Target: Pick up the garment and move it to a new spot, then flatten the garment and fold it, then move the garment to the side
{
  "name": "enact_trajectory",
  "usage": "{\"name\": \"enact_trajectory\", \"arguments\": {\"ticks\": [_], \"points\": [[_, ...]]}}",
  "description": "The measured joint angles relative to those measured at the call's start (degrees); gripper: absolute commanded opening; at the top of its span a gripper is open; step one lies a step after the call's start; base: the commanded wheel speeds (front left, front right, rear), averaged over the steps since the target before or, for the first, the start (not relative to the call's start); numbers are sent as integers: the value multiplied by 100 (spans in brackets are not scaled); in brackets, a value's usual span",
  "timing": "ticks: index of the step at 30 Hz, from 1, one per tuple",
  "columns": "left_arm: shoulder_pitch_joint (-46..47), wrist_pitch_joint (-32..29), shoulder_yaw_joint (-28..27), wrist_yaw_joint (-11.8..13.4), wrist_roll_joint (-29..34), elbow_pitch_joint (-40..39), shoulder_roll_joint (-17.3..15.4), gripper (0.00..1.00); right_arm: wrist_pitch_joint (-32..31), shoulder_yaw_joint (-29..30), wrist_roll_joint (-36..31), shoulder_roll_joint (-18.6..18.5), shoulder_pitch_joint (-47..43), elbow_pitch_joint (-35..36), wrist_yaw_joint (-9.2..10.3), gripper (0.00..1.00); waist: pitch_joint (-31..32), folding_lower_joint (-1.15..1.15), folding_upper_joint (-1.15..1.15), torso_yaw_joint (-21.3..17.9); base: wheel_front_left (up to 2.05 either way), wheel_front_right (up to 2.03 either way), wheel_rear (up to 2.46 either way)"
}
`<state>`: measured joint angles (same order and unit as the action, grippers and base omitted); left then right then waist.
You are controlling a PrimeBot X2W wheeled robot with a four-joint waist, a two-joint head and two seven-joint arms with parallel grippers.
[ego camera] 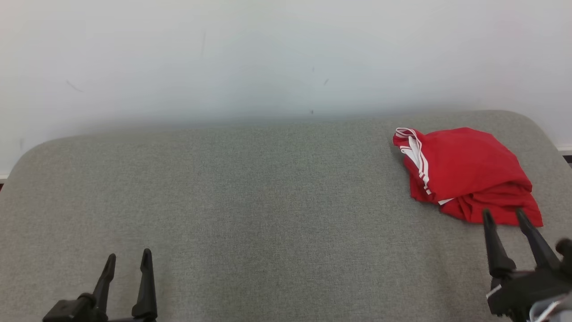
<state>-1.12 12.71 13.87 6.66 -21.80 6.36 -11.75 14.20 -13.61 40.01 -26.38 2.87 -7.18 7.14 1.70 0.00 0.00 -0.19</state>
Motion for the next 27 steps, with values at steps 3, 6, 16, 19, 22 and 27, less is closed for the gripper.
{"name": "enact_trajectory", "arguments": {"ticks": [3,6,16,19,22,27], "points": [[-10,-7,-47,22,46,-34,-18,100,1,341,-181,181,-364,4,1,100,23,0,0,3,0,0,0],[-86,-16,-81,37,174,-68,-63,100,2,544,-302,336,-599,51,1,100,34,0,0,3,0,0,0],[-239,-183,-202,38,321,-156,-57,100,2,687,-929,323,-873,543,1,100,51,0,0,26,0,0,0],[-237,-218,-243,38,321,-167,-57,100,3,720,-1039,259,-966,598,1,100,57,0,0,45,0,0,0],[-239,-277,-283,38,322,-180,-59,100,-3,755,-1068,269,-1085,656,1,100,66,0,0,63,0,0,0],[-264,-380,-337,38,377,-213,-60,100,-66,831,-1179,323,-1103,744,1,100,76,0,0,81,0,0,0]]}}
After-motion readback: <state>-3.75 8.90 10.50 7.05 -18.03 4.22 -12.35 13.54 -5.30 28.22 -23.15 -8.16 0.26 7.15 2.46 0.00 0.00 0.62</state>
